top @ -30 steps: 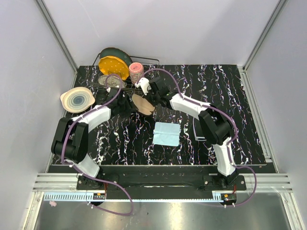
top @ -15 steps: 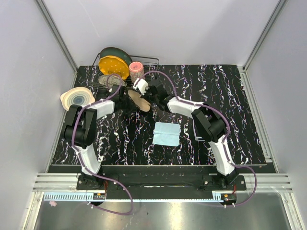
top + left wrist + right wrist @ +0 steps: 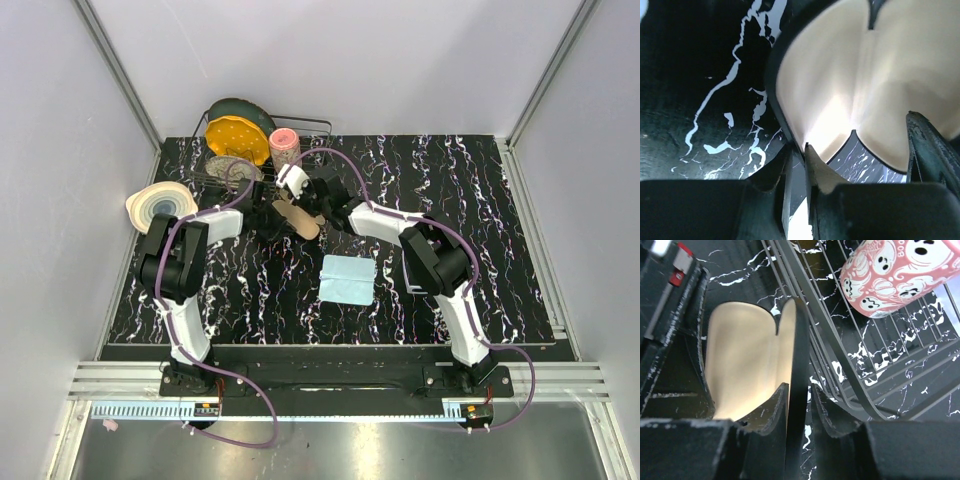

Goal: Organize the sunglasses
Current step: Pass from the right arm to the left, then place the opened sunglasses case at the center of the board.

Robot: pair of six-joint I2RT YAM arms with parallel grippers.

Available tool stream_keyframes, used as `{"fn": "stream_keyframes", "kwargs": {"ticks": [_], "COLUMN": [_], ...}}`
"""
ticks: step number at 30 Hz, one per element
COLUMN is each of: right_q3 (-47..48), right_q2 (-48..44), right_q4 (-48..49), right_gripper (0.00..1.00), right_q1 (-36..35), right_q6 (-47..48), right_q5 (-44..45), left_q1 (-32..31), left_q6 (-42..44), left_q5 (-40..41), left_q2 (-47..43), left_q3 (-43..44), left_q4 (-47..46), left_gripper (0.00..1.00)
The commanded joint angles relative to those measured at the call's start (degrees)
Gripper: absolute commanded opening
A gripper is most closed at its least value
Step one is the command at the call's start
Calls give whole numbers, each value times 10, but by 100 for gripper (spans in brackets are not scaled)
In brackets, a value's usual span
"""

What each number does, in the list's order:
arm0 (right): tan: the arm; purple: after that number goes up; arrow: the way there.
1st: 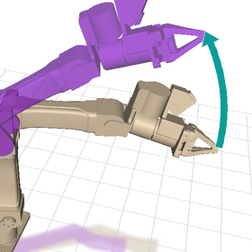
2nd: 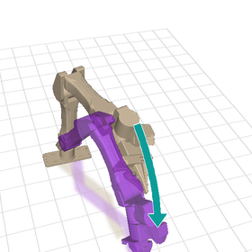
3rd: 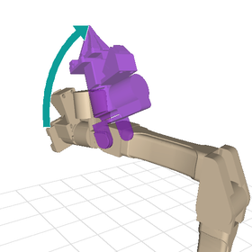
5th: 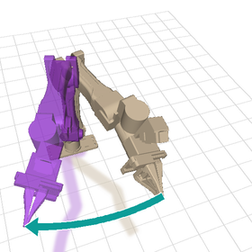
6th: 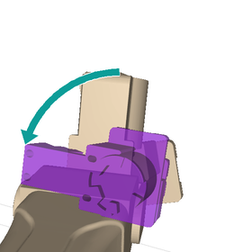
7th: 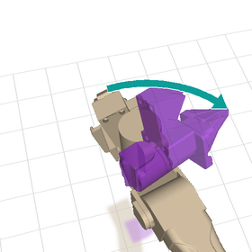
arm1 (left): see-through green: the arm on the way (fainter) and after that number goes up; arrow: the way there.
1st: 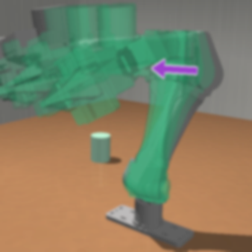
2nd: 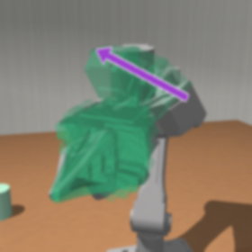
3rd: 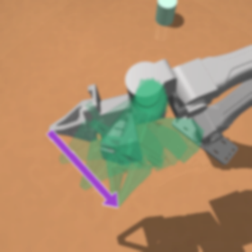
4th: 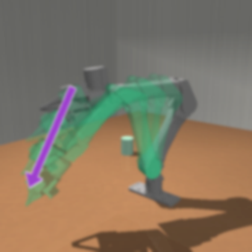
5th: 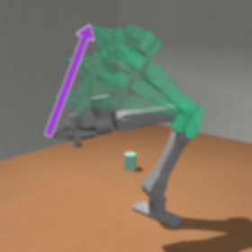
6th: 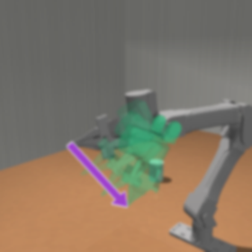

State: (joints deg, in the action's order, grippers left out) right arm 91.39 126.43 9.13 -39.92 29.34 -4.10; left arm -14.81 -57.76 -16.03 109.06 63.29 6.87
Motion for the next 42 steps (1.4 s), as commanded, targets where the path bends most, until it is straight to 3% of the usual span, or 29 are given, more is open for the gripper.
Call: {"fn": "stream_keyframes", "kwargs": {"ticks": [1,8,9,12,13,16,30,35,42], "right_q3": [33,26,28,29,32,35,12,0,-53], "right_q2": [-13,-15,-17,-29,-33,-53,-178,-237,-319], "right_q4": [-15,-24,-24,-14,-16,-26,-160,-225,-293], "right_gripper": [29,31,42,54,63,71,80,81,81], "right_q1": [2,0,0,0,0,1,18,20,20], "right_q6": [0,-5,-10,-43,-56,-81,-244,-290,-365], "right_q5": [-32,-28,-22,4,15,27,31,38,73], "left_q1": [-12,-15,-15,-15,-15,-15,-15,-15,-24], "left_q6": [-43,-64,-69,-92,-103,-125,-281,-349,-386], "left_q5": [-21,-15,-13,-10,-10,-9,28,78,127], "left_q2": [-6,4,5,5,5,11,-7,-25,-30], "left_q3": [3,-8,-12,-23,-25,-25,-80,-106,-77], "left_q4": [-28,-20,-20,-33,-44,-56,-148,-169,-155], "left_gripper": [14,13,13,13,13,12,8,13,23]}}
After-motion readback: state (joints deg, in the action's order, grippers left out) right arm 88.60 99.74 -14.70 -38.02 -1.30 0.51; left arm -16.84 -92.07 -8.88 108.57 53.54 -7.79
